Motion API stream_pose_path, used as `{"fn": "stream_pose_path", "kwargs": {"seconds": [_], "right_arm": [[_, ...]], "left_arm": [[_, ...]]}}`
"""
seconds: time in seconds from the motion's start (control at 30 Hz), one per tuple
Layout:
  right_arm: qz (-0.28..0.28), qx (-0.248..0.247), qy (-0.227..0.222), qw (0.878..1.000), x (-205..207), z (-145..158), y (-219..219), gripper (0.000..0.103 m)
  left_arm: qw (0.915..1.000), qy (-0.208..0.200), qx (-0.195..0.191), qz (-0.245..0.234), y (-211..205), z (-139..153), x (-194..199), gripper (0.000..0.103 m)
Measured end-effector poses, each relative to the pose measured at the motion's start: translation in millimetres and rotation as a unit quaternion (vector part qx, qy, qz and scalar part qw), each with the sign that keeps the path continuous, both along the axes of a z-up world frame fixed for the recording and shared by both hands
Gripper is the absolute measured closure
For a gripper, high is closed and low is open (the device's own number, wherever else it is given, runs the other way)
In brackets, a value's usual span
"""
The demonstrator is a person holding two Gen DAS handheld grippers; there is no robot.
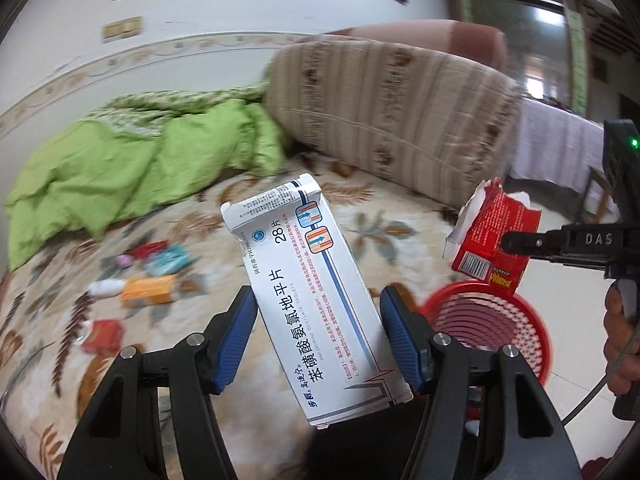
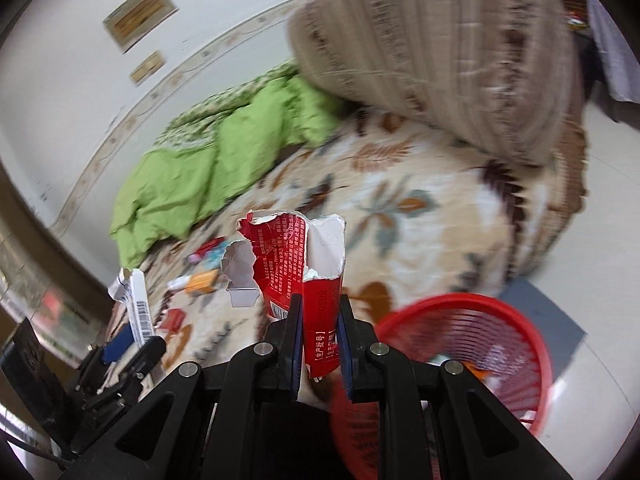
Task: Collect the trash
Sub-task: 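Carry the white box and red wrapper over the red wastebasket, then open both tools to drop the box and wrapper into the wastebasket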
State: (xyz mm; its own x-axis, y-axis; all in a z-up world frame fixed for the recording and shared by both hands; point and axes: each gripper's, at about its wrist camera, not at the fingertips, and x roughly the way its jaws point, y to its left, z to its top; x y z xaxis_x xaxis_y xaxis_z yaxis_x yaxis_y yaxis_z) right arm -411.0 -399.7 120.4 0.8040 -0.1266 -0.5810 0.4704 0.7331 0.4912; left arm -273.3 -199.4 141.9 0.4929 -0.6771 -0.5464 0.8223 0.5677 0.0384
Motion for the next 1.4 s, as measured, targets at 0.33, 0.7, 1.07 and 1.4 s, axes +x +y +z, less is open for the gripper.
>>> {"fn": "stream_pose_path", "kwargs": {"seconds": [0.33, 0.7, 1.07, 1.4], "right_arm": [[-0.065, 0.02, 0.039, 0.997, -48.6, -22.1, -29.0, 0.086], [-0.105, 0.016, 0.056, 0.993, -62.3, -31.3, -39.7, 0.055], [-0.051, -0.001, 0.024, 0.998, -20.0, -14.9, -18.6, 0.055], [0.063, -0.021, 0.015, 0.998, 62.7, -10.3, 34.7, 0.055]], "left_arm": [[0.9899, 0.081, 0.028, -0.113, -59.4, -15.8, -36.2, 0.04], [0.986, 0.105, 0.031, -0.126, -70.9, -22.4, -42.0, 0.032], [0.995, 0.089, 0.014, -0.043, -22.7, -11.5, -1.0, 0.032], [0.9933, 0.1, 0.005, 0.058, 46.8, -19.5, 49.8, 0.032]]}}
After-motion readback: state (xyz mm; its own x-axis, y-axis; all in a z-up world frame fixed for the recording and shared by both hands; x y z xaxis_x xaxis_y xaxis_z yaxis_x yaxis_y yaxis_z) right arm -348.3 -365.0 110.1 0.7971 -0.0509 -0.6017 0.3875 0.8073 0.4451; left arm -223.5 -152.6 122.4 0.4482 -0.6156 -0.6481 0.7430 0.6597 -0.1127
